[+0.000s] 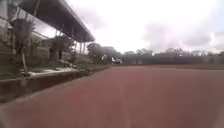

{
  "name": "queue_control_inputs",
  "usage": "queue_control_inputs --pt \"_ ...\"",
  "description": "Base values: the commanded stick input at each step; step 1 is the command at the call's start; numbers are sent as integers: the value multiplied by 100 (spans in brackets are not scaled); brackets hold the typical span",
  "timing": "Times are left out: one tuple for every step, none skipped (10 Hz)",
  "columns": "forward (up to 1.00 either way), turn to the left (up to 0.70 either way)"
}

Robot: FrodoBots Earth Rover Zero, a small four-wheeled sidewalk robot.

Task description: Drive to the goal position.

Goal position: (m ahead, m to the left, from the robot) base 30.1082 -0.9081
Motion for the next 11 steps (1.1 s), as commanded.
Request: queue_control_inputs --pt "70 1" --pt "70 1" --pt "70 1" --pt "70 1" --pt "70 1" --pt "70 1" --pt "70 1" --pt "70 1" --pt "70 1" --pt "70 1" --pt "70 1"
